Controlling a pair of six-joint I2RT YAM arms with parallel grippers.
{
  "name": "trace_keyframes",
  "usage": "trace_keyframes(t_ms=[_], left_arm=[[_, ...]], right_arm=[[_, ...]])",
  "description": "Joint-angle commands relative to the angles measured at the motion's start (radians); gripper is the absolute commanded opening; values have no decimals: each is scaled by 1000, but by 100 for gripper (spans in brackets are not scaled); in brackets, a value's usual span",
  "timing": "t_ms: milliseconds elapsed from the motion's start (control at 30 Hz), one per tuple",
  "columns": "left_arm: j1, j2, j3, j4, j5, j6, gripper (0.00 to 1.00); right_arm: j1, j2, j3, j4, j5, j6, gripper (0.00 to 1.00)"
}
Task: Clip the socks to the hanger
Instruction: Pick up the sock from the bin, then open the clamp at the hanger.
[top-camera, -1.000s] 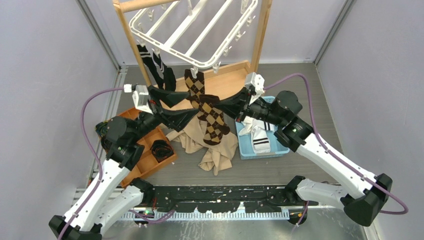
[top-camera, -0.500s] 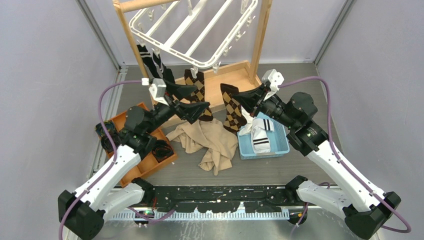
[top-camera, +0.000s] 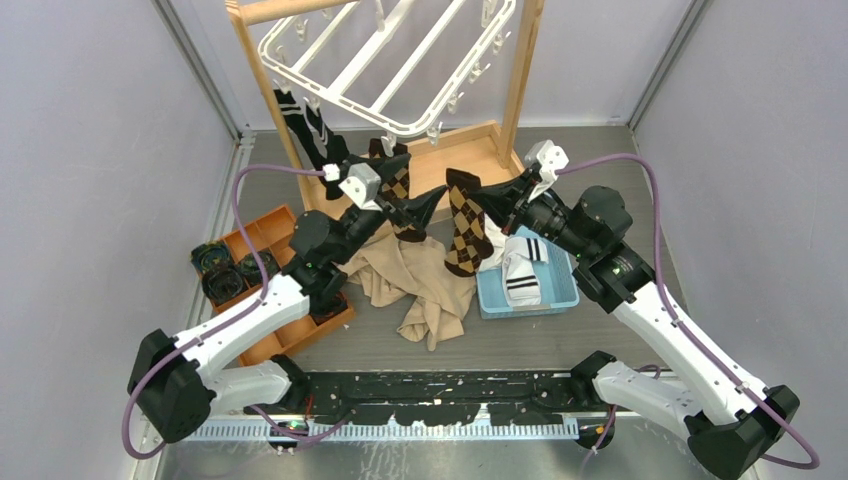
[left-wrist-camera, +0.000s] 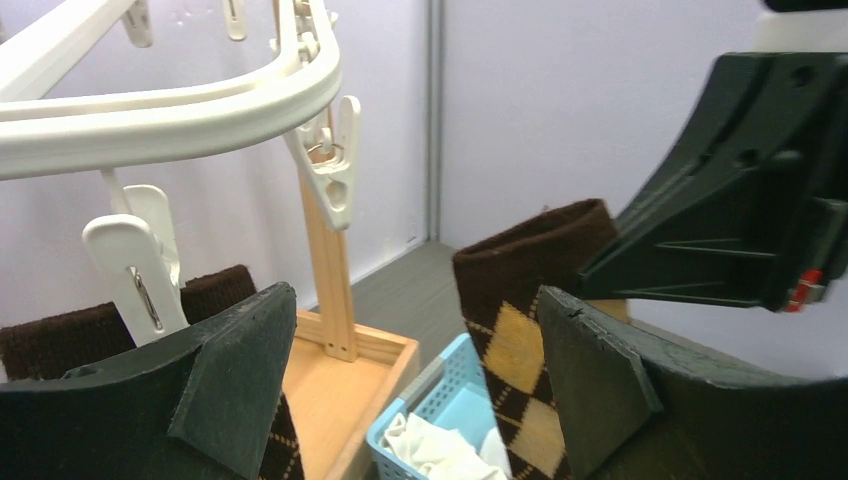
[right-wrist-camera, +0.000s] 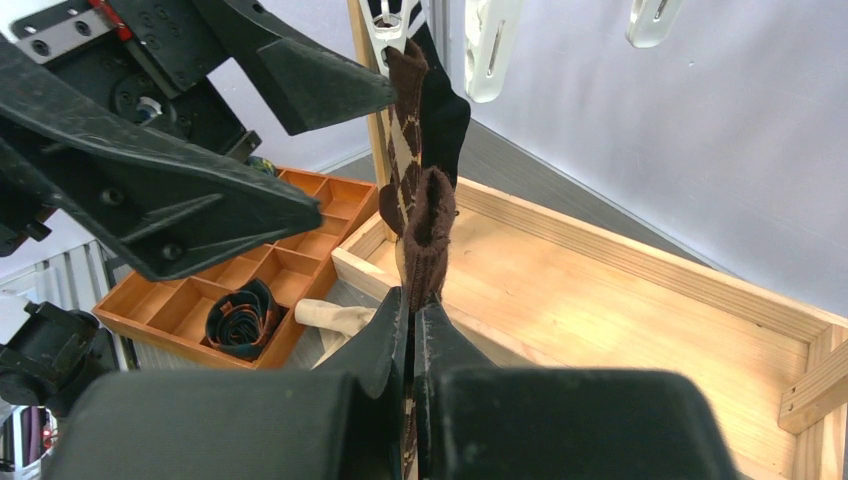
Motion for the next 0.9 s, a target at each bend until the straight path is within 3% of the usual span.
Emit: trace_keyframes(t_ms=[0, 500, 867], left_arm=[[-6, 43, 63, 120, -111, 76, 90], [-8, 162, 170, 163, -181, 63, 73], [-15, 232, 232, 197, -200, 73, 70]], right_arm=[[-10, -31, -9, 52, 7, 16, 1], [-28, -51, -49, 83, -2, 36, 1], [-38, -54, -58, 94, -11, 43, 1]])
